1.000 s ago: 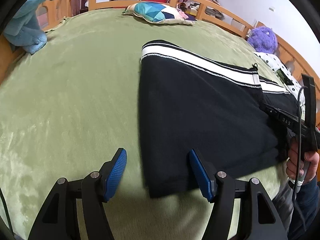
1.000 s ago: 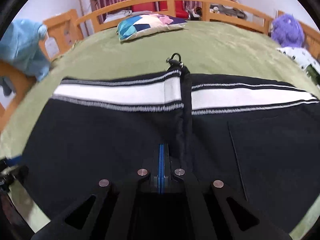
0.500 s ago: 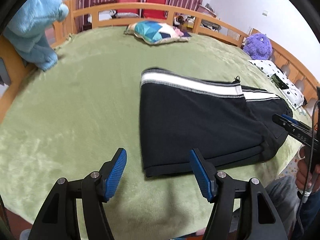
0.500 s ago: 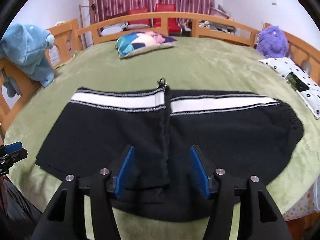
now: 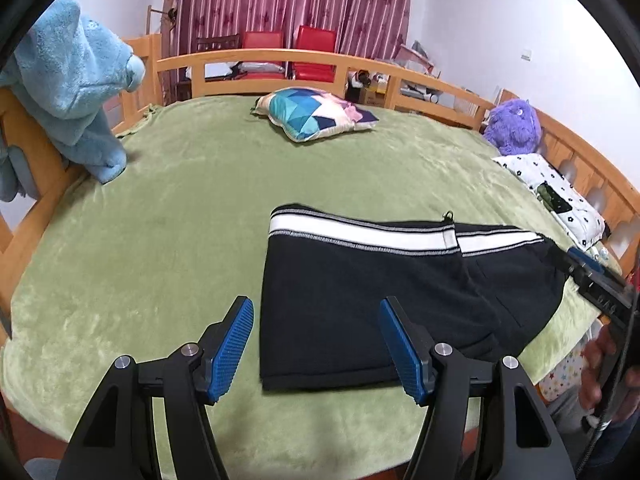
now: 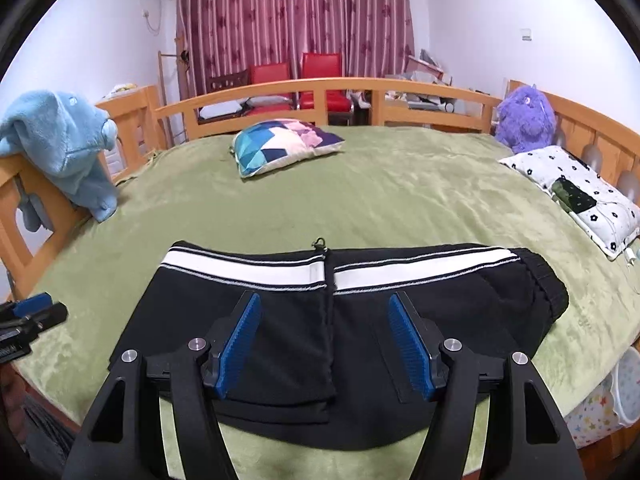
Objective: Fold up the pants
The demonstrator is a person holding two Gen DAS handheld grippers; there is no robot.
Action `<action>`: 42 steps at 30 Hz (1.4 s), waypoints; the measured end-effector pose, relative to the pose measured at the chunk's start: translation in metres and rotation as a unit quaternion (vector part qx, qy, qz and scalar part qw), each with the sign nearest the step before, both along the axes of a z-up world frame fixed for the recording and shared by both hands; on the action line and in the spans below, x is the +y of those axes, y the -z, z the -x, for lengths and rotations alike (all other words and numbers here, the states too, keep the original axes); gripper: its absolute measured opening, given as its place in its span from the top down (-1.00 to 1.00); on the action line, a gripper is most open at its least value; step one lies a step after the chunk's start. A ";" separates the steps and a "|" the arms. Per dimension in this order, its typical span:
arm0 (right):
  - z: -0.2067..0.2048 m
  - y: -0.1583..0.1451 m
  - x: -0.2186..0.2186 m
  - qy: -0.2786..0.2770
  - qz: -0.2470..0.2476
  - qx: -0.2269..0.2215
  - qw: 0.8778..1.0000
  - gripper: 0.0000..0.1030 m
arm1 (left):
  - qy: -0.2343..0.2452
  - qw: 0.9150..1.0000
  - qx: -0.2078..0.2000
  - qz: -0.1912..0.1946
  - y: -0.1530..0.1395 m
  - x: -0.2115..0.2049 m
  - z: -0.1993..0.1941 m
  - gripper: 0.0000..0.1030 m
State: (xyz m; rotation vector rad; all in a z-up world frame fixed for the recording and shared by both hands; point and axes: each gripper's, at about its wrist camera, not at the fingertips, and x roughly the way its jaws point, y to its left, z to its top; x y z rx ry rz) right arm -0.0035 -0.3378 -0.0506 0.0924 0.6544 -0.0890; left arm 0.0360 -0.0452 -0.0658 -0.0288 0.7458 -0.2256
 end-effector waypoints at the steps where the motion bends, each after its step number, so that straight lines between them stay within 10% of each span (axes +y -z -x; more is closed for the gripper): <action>1: -0.002 0.007 -0.003 0.003 -0.004 0.003 1.000 -0.27 | -0.003 1.000 0.001 -0.004 0.003 -0.001 -0.005 -0.23; 10: -0.033 0.077 -0.067 0.028 -0.096 0.030 0.995 -0.23 | -0.028 0.998 0.052 -0.017 0.051 0.004 -0.068 -0.23; 30: -0.074 0.131 -0.102 0.062 -0.077 0.080 0.992 -0.23 | 0.032 0.985 0.150 0.082 0.150 0.003 -0.164 -0.19; 36: -0.077 0.135 -0.100 0.064 -0.073 0.082 0.992 -0.23 | 0.045 0.987 0.135 0.077 0.140 -0.006 -0.163 0.78; 42: -0.067 0.128 -0.100 0.074 -0.075 0.061 0.993 -0.23 | 0.021 0.988 0.103 0.113 0.111 0.006 -0.144 0.82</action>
